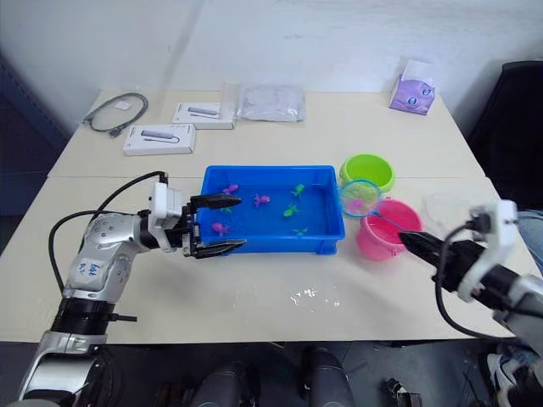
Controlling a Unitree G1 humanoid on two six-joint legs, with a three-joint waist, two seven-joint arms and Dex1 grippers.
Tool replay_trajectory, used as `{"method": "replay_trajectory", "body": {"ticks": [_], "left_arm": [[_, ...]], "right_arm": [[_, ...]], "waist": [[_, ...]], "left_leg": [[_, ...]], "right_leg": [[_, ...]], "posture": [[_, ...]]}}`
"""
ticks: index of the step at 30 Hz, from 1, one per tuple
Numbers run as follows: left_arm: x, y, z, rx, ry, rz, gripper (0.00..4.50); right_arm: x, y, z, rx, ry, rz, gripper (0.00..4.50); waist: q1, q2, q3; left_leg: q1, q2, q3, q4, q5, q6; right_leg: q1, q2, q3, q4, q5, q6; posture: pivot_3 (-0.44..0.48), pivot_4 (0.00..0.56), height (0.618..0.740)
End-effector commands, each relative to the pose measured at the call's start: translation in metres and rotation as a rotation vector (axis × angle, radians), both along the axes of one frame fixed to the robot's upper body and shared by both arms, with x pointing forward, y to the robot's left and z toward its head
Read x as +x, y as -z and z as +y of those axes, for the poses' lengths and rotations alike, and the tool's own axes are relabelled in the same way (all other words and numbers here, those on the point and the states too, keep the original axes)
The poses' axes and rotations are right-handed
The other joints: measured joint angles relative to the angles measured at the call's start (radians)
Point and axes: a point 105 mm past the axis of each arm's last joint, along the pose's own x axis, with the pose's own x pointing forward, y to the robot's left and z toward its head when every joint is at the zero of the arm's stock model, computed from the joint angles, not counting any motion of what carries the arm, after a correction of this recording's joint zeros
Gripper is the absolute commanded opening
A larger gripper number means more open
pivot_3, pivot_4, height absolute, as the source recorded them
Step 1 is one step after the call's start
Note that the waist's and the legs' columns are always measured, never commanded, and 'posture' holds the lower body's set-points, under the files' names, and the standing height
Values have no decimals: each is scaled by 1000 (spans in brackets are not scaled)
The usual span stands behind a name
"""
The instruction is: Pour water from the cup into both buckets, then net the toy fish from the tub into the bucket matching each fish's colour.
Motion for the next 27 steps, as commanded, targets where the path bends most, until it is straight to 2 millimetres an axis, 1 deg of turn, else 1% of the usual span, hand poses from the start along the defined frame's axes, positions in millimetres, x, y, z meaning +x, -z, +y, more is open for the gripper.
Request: {"method": "replay_trajectory", "body": {"ticks": [1, 3, 6, 8, 10, 15, 20, 24, 27], "left_arm": [[2, -7, -5, -5, 32, -23, 4425], [2, -7, -8, -5, 48, -22, 4425], [3, -7, -11, -5, 61, -23, 4425], [3, -7, -13, -5, 68, -24, 4425], [3, -8, -15, -4, 72, -25, 4425], [1, -9, -15, -7, 69, -26, 4425], [0, -10, -14, -8, 57, -26, 4425], [1, -11, -14, -10, 50, -27, 4425], [1, -11, -14, -12, 45, -28, 4425]], "right_arm": [[-17, -4, -22, -150, 111, -50, 0], [-21, 0, -30, -212, 148, -69, 0], [-18, 1, -41, -259, 218, -115, 0], [-14, 2, -44, -368, 215, -153, 0], [-10, 3, -43, -438, 201, -186, 0], [-2, 3, -39, -439, 187, -236, 0], [3, 7, -35, -516, 152, -246, 0], [6, 7, -33, -676, 125, -313, 0], [3, 15, -33, -848, 73, -357, 0]], "waist": [[1, 0, 0], [1, 0, 0], [-5, 0, 0], [-6, 0, 0], [-3, 0, 0], [-2, 0, 0], [0, 0, 0], [1, 0, 0], [1, 0, 0]], "left_leg": [[0, 0, 0, 0, 0, 0], [0, 0, 0, 0, 0, 0], [2, -1, 2, 0, 0, 1], [3, -1, 3, 0, 0, 1], [3, -1, 3, 0, 1, 0], [3, -1, 3, 0, 1, 0], [3, -1, 3, 0, 1, 1], [3, -2, 2, 0, 1, 1], [3, -2, 2, 0, 1, 1]], "right_leg": [[0, 0, 0, 0, 0, 0], [0, 1, 0, -1, 0, 0], [0, 1, 3, -2, 1, 1], [1, 1, 5, -2, 1, 1], [1, 1, 5, -1, 1, 1], [1, 1, 5, -1, 1, 1], [1, 0, 4, -1, 1, 1], [1, 0, 4, -1, 1, 1], [1, 0, 4, -1, 1, 1]], "posture": [[0, 150, 740], [0, 150, 740], [0, 150, 740], [0, 150, 740], [0, 150, 740], [0, 150, 740], [0, 150, 740], [0, 150, 740], [0, 150, 740]]}}
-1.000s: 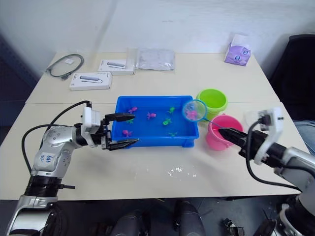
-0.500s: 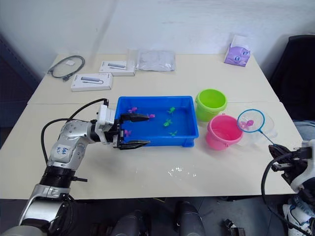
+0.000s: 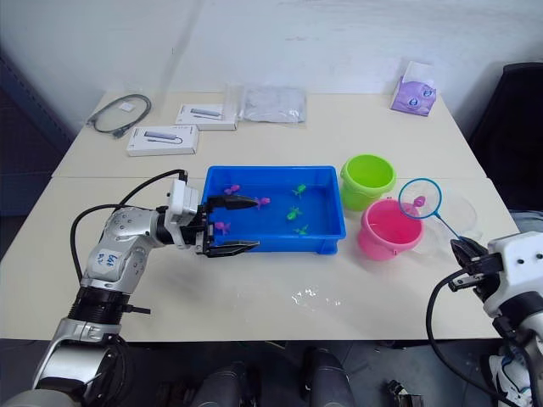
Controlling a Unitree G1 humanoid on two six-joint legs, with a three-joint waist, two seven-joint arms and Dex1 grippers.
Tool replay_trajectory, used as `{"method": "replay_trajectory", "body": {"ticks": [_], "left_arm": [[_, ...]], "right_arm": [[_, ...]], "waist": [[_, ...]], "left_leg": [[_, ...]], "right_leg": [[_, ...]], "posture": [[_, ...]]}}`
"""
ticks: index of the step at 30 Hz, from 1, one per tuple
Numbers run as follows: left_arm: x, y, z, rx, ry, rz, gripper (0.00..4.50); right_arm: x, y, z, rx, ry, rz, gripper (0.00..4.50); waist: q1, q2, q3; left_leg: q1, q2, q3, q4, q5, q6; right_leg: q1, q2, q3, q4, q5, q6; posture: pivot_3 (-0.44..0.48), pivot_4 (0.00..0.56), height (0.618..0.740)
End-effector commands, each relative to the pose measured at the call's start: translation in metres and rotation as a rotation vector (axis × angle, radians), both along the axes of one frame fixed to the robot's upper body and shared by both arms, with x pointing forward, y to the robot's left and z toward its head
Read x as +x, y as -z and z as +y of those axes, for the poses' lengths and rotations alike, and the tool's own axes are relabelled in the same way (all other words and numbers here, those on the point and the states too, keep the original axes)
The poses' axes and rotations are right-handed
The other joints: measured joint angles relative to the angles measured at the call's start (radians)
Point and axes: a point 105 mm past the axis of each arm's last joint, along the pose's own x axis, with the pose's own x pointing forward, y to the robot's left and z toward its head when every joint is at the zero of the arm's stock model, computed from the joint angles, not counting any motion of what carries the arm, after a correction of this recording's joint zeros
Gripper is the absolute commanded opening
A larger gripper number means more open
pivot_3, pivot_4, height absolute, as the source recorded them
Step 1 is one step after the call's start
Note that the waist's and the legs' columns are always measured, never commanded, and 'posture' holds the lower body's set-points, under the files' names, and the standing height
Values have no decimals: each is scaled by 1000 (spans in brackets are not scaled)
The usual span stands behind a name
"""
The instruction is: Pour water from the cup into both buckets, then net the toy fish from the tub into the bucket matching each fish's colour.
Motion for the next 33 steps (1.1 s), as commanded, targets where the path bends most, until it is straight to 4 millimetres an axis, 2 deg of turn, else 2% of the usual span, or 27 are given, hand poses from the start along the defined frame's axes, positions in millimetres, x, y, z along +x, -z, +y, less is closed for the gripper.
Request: {"method": "replay_trajectory", "body": {"ticks": [1, 5, 7, 11, 17, 28, 29, 31, 33], "left_arm": [[-3, -10, -2, -6, 5, -48, 4425], [-3, -10, -3, -18, -3, -45, 4425], [-4, -12, -5, -39, -3, -38, 4425], [-4, -9, -6, -37, -8, -40, 4425], [-2, -7, -1, -33, -35, -46, 4425], [-5, -1, 2, -16, -50, -46, 4425], [-5, 0, 2, -13, -49, -46, 4425], [-6, 0, 3, -11, -52, -46, 4425], [-6, 0, 5, -15, -62, -41, 4425]], "right_arm": [[-4, -1, 2, -220, -54, -64, 0], [-9, -1, -13, -519, -12, -156, 0], [-9, 3, -16, -593, -15, -172, 0], [-11, 3, -8, -776, -90, -270, 0], [-12, 5, -3, -907, -138, -331, 0], [-10, 13, 11, -886, -218, -318, 0], [-10, 13, 11, -889, -214, -322, 0], [-8, 4, -3, -860, -115, -334, 0], [-7, -2, -3, -737, -94, -351, 0]], "waist": [[0, 0, 0], [-1, 0, 0], [-2, 0, 0], [-4, 0, 0], [-4, 0, 0], [-4, 0, 0], [-4, 0, 0], [-4, 0, 0], [-4, 0, 0]], "left_leg": [[0, 0, 0, 0, 0, 0], [0, -1, 0, 0, 0, 0], [0, -1, 1, 0, 0, 0], [1, 0, 1, 0, 1, -1], [1, 1, 0, 0, 2, -3], [1, 1, 0, 1, 2, -3], [1, 1, 0, 1, 2, -3], [1, 1, 0, 1, 2, -3], [1, 1, 0, 1, 2, -2]], "right_leg": [[0, 0, 0, 0, 0, 0], [0, 0, 0, 0, 0, 0], [0, -1, 0, 0, 0, 0], [0, 0, 1, 1, 0, 0], [0, 0, 1, 1, 0, -1], [0, 0, 1, 1, 0, -1], [0, 0, 1, 1, 0, -1], [0, 0, 1, 1, 0, -1], [0, 0, 1, 1, 0, -1]], "posture": [[0, 150, 740], [0, 150, 740], [0, 150, 740], [0, 150, 740], [0, 150, 740], [0, 150, 740], [0, 150, 740], [0, 150, 740], [0, 150, 740]]}}
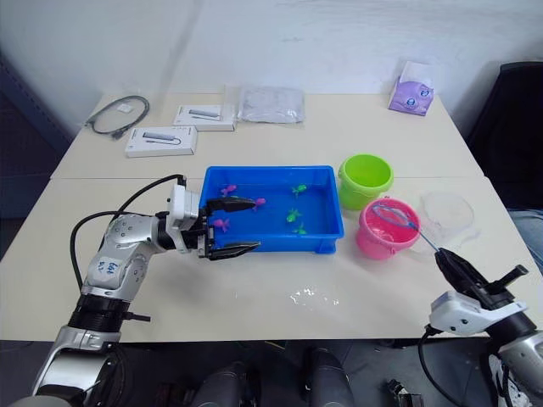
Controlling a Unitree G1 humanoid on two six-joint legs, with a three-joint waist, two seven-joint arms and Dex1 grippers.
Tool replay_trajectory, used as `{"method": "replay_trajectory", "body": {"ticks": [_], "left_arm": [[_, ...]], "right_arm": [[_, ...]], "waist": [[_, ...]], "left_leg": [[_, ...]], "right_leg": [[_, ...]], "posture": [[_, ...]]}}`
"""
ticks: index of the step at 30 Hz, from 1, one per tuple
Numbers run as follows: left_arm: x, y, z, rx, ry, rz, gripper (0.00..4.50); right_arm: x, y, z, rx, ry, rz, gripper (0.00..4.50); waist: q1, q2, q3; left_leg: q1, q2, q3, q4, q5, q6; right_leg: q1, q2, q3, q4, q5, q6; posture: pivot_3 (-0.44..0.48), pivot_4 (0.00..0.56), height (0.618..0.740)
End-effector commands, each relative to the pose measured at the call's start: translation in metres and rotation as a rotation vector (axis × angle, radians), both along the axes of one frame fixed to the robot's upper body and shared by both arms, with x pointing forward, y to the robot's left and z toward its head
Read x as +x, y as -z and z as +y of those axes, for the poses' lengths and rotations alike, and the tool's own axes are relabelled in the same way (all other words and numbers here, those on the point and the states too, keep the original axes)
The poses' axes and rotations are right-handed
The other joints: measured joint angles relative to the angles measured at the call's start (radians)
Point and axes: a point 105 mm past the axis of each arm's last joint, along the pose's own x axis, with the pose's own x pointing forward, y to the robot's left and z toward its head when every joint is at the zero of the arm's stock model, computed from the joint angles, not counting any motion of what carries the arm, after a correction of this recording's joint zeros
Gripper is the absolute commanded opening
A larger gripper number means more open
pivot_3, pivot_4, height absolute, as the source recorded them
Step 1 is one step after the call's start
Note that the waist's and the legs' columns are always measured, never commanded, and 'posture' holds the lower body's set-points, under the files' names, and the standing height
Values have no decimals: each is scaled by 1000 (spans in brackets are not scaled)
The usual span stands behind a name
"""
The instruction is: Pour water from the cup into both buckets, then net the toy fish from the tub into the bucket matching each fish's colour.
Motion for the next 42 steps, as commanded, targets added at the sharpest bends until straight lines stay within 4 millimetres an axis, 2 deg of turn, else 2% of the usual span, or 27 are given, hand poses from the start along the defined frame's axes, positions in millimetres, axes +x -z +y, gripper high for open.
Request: {"method": "replay_trajectory", "body": {"ticks": [1, 5, 9, 12, 15, 18, 22, 26, 29, 33, 38, 42], "left_arm": [[-3, -8, 5, -7, -19, -39, 4425], [3, -12, 21, -51, -98, -22, 4425], [9, -15, 52, -65, -216, 0, 4425], [9, -18, 78, -71, -299, 10, 4425], [9, -16, 95, -55, -347, 22, 4425], [9, -14, 107, -47, -390, 23, 4425], [7, -10, 115, -34, -422, 23, 4425], [4, -4, 117, 4, -435, 23, 4425], [4, 0, 126, 43, -468, 15, 4425], [1, 0, 129, 51, -474, 18, 4425], [-3, 1, 128, 50, -478, 22, 4425], [-6, 2, 124, 51, -479, 22, 4425]], "right_arm": [[1, -20, 0, 222, -14, -44, 0], [1, -20, 23, 670, -139, 93, 0], [18, -55, 37, 931, -202, 81, 0], [34, -70, 68, 1141, -300, 190, 0], [54, -60, 82, 1145, -190, 355, 0], [69, -65, 114, 1132, -280, 485, 0], [94, -44, 134, 974, -180, 654, 0], [114, -45, 148, 895, -148, 645, 0], [128, -37, 160, 815, -124, 672, 0], [144, -33, 174, 794, -114, 681, 0], [158, -17, 193, 741, -81, 732, 0], [161, -7, 209, 736, -96, 786, 0]], "waist": [[0, 0, 0], [-1, 0, 0], [-5, 0, 0], [-6, 0, 0], [-1, 0, 0], [7, 0, 0], [1, 0, 0], [-1, 0, 0], [-3, 0, 0], [-4, 0, 0], [-10, 0, 0], [-19, 0, 0]], "left_leg": [[0, 0, 0, 0, 0, 0], [1, 1, -1, 0, 0, 0], [1, 2, -1, 1, 0, 0], [2, 2, -1, 1, 0, 0], [1, 3, -2, 1, 0, 0], [0, 2, -3, 1, 0, 0], [-2, 1, -3, 1, 0, 1], [-3, 1, -3, 1, 0, 1], [-3, 1, -3, 1, 0, 1], [-4, 2, -3, 1, 0, 1], [-4, 2, -3, 0, 0, 1], [-5, 2, -4, 0, 0, 1]], "right_leg": [[0, 0, 0, 0, 0, 0], [0, 0, -1, 0, 0, -1], [0, 0, -1, 2, 0, -1], [0, -1, -1, 3, 0, -2], [0, -1, -2, 4, 0, -4], [-1, -2, -4, 3, -1, -4], [-1, -3, -5, 2, 0, -3], [-2, -2, -6, 2, 0, -3], [-2, -2, -6, 3, 0, -3], [-2, -2, -7, 3, 0, -3], [-2, -2, -7, 3, 0, -3], [-2, -2, -8, 4, 0, -3]], "posture": [[0, 150, 740], [0, 150, 740], [0, 150, 740], [0, 150, 740], [0, 150, 740], [0, 150, 740], [0, 150, 740], [0, 150, 740], [0, 150, 740], [0, 150, 740], [0, 150, 740], [0, 150, 740]]}}
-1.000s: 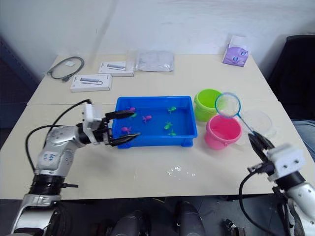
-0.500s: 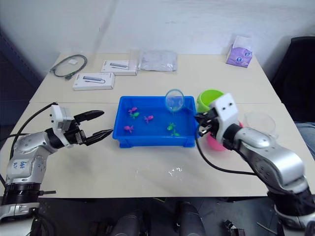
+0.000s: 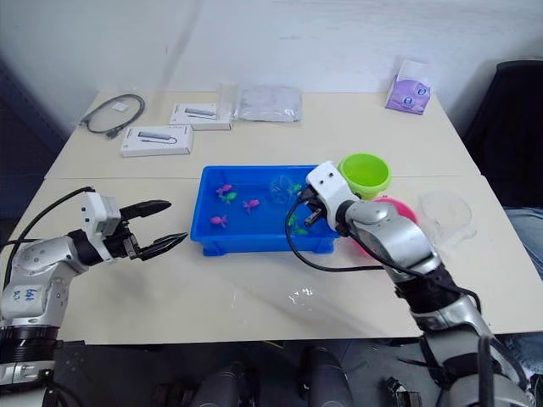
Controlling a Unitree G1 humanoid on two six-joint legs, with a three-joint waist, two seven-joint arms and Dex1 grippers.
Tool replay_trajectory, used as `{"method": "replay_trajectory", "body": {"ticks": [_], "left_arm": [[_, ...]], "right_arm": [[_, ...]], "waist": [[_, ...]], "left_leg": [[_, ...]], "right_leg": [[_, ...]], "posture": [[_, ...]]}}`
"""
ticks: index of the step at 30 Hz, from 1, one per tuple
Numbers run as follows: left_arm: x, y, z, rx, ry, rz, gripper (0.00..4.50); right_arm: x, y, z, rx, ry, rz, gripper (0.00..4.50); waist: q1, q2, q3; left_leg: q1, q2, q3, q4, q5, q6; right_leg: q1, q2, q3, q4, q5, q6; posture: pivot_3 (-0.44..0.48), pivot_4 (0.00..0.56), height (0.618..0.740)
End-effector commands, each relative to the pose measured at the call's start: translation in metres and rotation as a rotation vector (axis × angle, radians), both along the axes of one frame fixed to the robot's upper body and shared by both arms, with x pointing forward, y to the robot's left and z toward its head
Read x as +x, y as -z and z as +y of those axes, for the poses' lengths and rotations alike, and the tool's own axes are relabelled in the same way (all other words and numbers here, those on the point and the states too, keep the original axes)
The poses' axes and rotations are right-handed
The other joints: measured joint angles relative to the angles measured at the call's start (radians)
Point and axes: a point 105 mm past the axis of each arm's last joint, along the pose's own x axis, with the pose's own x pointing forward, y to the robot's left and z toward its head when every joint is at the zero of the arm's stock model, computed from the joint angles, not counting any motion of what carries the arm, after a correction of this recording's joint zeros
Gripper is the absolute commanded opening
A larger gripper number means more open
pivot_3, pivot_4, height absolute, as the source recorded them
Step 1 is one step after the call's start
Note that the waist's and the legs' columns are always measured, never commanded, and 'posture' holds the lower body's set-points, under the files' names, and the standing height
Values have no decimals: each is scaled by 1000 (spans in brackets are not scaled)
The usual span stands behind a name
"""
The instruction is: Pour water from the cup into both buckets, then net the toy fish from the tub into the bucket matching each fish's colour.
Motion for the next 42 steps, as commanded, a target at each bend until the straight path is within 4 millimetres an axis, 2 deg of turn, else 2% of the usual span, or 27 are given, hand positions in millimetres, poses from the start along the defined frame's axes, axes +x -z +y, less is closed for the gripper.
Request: {"method": "replay_trajectory", "body": {"ticks": [1, 4, 10, 15, 20, 30, 37, 42], "left_arm": [[-4, -14, -1, 5, -3, -55, 4425], [-4, -14, -3, 3, -4, -54, 4425], [-5, -13, -4, 2, -8, -55, 4425], [-5, -13, -4, 3, -17, -58, 4425], [-5, -12, -3, 0, -18, -62, 4425], [-2, -9, -5, -5, 7, -64, 4425], [4, -13, -24, -34, 86, -83, 4425], [9, -15, -43, -50, 161, -95, 4425]], "right_arm": [[4, -4, 10, -13, -29, -19, 0], [3, -1, 24, 31, -62, 13, 0], [-5, 2, 33, 136, -89, 112, 0], [-12, -4, 23, 277, -59, 222, 0], [-31, -17, 16, 443, -107, 337, 0], [-49, -33, -9, 554, -114, 360, 0], [-76, -51, -47, 558, -123, 233, 0], [-94, -57, -83, 536, -34, 129, 0]], "waist": [[-3, 0, 0], [-10, 0, 0], [-12, 0, 0], [-10, 0, 0], [-9, 0, 0], [-10, 0, 0], [-1, 0, 0], [4, 0, 0]], "left_leg": [[0, 0, 0, 0, 0, 0], [0, 0, 0, 0, 0, 0], [0, 1, 0, -1, 0, -1], [0, 0, 0, -1, 0, -1], [0, 0, 0, -1, 0, -1], [0, 0, 0, -1, -1, -1], [-1, 0, -1, -2, -1, 0], [-1, -1, 0, -2, -1, 0]], "right_leg": [[0, 0, 0, 0, 0, 0], [0, 0, 0, 0, 0, 0], [0, 0, 0, 0, 0, 0], [0, 0, 0, 0, 0, 0], [0, 0, 0, 0, 0, 0], [0, 0, 0, -1, 0, 0], [0, 0, 0, -2, 0, 1], [0, 0, 0, -3, 1, 1]], "posture": [[0, 150, 740], [0, 150, 740], [0, 150, 740], [0, 150, 740], [0, 150, 740], [0, 150, 740], [0, 150, 740], [0, 150, 740]]}}
